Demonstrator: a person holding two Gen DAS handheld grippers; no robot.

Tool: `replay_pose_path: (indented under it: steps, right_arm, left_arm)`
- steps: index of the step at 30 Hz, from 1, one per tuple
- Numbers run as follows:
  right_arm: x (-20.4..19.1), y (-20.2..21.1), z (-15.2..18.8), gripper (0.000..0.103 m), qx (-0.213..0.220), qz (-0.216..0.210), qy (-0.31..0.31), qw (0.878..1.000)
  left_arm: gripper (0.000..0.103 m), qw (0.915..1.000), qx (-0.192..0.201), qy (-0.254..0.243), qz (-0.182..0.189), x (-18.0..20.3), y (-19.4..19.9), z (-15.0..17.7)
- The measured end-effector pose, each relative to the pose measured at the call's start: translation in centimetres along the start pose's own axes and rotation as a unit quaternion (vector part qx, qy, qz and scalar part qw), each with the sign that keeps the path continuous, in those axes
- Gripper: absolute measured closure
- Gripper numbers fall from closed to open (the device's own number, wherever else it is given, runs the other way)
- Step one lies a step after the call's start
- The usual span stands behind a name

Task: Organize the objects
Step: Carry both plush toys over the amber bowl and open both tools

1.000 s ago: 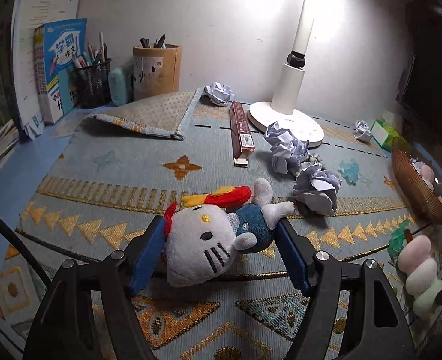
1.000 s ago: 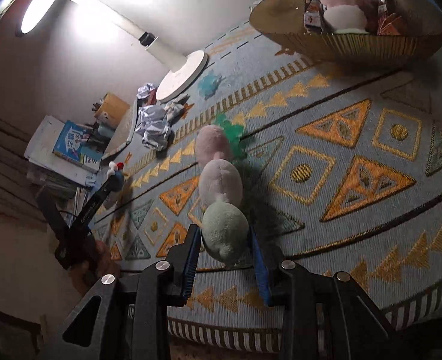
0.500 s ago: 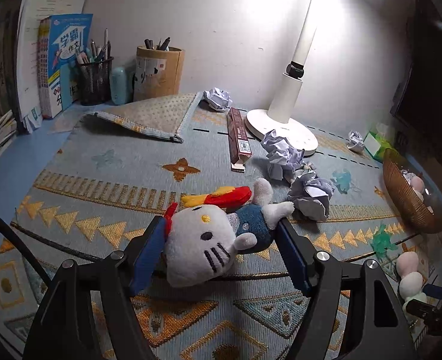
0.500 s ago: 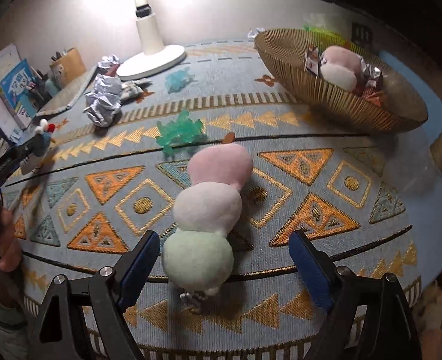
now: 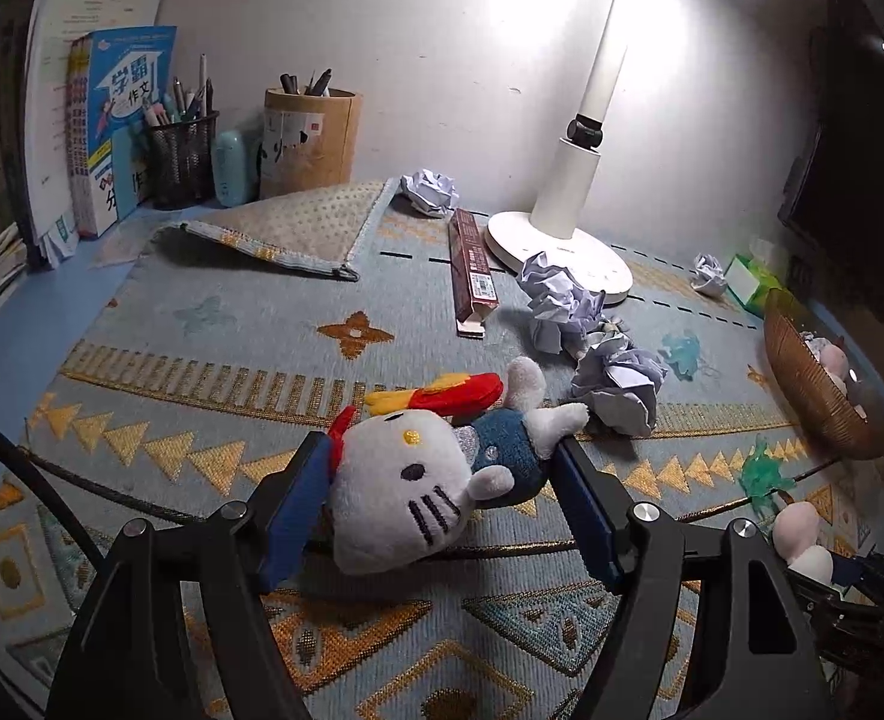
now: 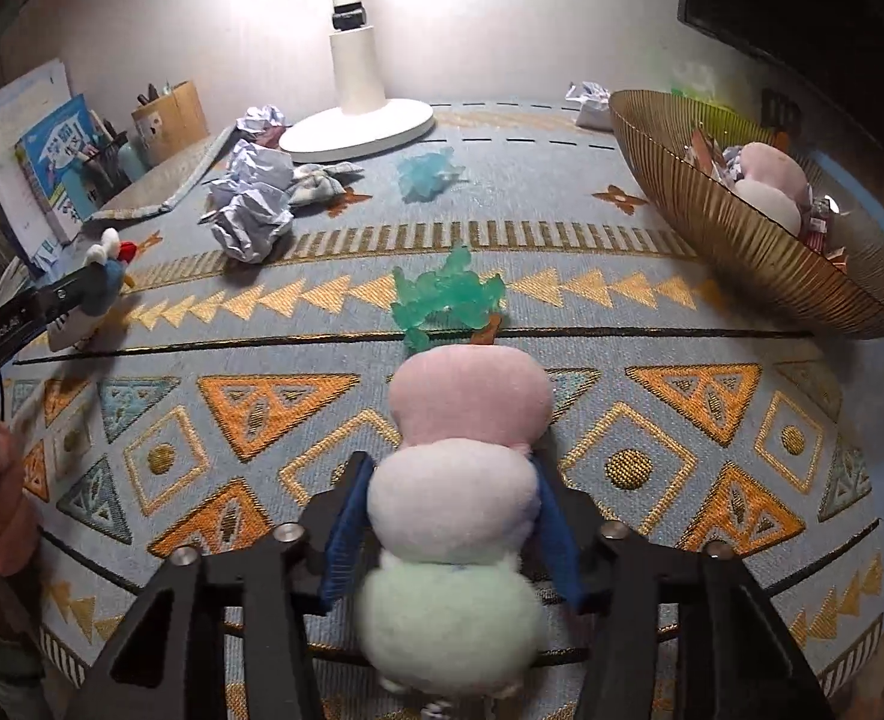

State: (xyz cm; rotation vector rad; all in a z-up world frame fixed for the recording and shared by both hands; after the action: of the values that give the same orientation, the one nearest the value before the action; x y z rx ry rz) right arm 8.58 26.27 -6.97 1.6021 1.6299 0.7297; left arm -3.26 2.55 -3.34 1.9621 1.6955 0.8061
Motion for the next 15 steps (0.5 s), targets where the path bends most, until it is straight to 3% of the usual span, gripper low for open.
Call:
replay_pose_path:
  steps: [3, 8, 15]
  right_arm:
    - [-0.5, 0.5, 0.6, 0.056, 0.004, -0.034, -0.003, 0.999]
    - [-1.8, 1.6, 1.5, 0.056, 0.007, -0.127, -0.029, 0.992]
    - [-0.7, 3.0, 1.3, 0.056, 0.019, -0.150, -0.056, 0.987]
  left_arm:
    - [0.031, 1.0000, -0.001, -0.002, -0.003, 0.0, -0.1, 0.0]
    - [0.031, 1.0000, -0.002, 0.000, -0.009, -0.2, -0.1, 0.0]
    - [0.031, 0.9996, 0.006, -0.010, -0.028, 0.5, 0.4, -0.3]
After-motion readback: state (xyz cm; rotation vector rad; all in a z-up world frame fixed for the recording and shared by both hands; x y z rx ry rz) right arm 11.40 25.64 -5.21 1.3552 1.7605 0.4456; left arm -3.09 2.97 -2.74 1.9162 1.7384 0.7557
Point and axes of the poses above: each gripper's, at about its wrist camera, not at the fingertips, and y roughly against the way its jaws point, x to its right, z to its underside, the point moved 9 cm from there along -y, roughly the way its jaws point, and after that the axes turned 4 degrees about -z, right-handed, at the moved point
